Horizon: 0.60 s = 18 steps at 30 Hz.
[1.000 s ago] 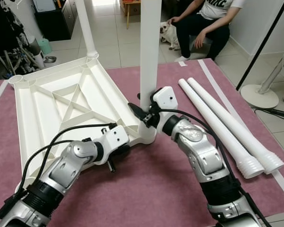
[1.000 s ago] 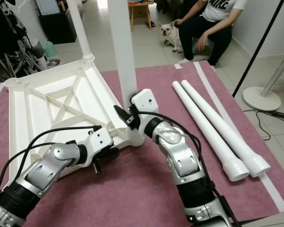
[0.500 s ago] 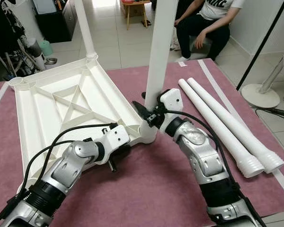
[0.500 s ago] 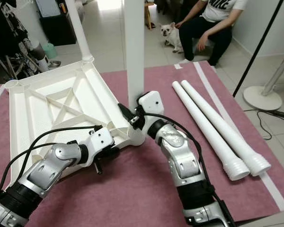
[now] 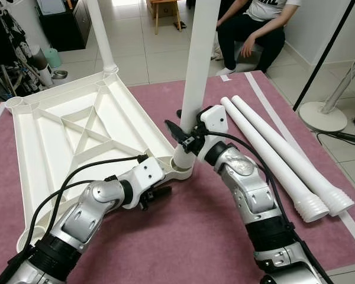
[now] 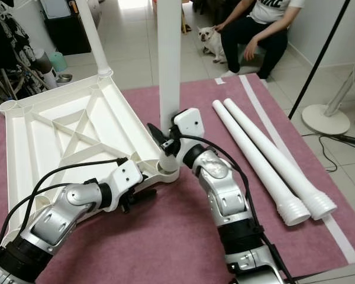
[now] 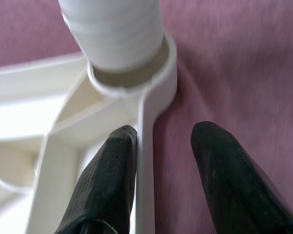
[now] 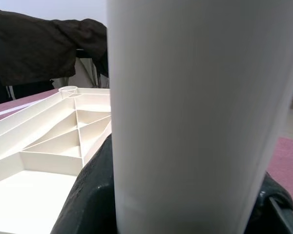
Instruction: Building children table
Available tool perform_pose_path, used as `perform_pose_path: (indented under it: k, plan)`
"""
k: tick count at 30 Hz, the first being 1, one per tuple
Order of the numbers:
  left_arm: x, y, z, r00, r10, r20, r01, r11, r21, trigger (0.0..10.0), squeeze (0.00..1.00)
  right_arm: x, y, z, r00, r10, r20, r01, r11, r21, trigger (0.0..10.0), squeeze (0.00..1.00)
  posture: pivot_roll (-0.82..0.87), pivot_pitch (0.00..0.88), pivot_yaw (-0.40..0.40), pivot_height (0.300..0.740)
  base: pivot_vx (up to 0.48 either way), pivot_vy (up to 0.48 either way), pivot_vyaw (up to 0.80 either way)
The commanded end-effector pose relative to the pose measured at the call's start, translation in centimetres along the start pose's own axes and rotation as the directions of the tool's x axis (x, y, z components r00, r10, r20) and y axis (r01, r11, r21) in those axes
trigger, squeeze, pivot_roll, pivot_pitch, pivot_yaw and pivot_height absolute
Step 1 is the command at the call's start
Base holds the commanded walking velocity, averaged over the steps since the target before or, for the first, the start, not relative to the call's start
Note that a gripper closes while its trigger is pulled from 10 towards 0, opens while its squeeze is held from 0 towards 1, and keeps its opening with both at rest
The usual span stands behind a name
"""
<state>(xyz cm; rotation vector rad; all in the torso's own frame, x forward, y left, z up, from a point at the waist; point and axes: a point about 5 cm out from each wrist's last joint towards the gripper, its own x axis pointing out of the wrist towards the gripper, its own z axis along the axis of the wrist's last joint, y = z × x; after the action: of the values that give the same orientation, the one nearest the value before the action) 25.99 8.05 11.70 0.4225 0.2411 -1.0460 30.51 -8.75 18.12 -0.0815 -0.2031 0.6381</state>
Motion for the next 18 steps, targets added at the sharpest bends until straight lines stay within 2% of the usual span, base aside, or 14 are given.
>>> perform_pose_path:
  k: [1,5,10,11,12,13,18]
  plan:
    - [-0.1,0.2,0.1,1.0,0.002,-0.004,-0.002,1.0,-0.012,10.0,0.0,-0.1,0.2,-1.1,0.999,0.004,-0.045,-0.004,1.0,0.017,10.0,0.0,0.0,0.0,0.097,0.74,0.0,0.0,0.0]
    - [0.0,0.3,0.1,1.0,0.009,-0.012,-0.009,1.0,-0.006,10.0,0.0,-0.1,0.2,-1.2,0.999,0.004,-0.046,-0.003,1.0,0.024,10.0,0.0,0.0,0.0,0.097,0.74,0.0,0.0,0.0]
    - [0.1,0.4,-0.5,0.997,0.021,-0.073,-0.018,0.999,0.036,10.0,0.0,-0.1,0.4,-1.3,0.999,0.012,-0.031,-0.01,0.999,0.046,10.0,0.0,0.0,0.0,0.099,0.74,0.0,0.0,0.0]
    - [0.1,0.3,-0.9,0.995,0.02,-0.1,-0.016,0.999,0.046,3.8,0.0,0.0,0.6,-1.0,1.0,0.024,-0.012,-0.023,0.999,0.049,10.0,0.0,0.0,0.0,0.099,0.74,0.0,0.0,0.0]
    - [0.1,0.3,-0.9,0.995,0.02,-0.1,-0.016,0.999,0.046,3.8,0.0,0.0,0.6,-1.0,1.0,0.024,-0.012,-0.023,0.999,0.049,10.0,0.0,0.0,0.0,0.099,0.74,0.0,0.0,0.0]
    - [0.1,0.3,-1.1,0.993,0.023,-0.117,-0.016,0.998,0.053,0.0,0.0,0.2,0.8,-0.7,0.999,0.033,0.001,-0.033,0.998,0.051,10.0,0.0,0.0,0.0,0.098,0.74,0.0,0.0,0.0]
    - [0.2,0.3,-1.5,0.99,0.034,-0.137,-0.026,0.998,0.055,0.0,0.0,0.5,1.1,-0.3,0.998,0.053,0.016,-0.054,0.997,0.054,10.0,0.0,0.0,0.0,0.096,0.74,0.0,0.0,0.0]
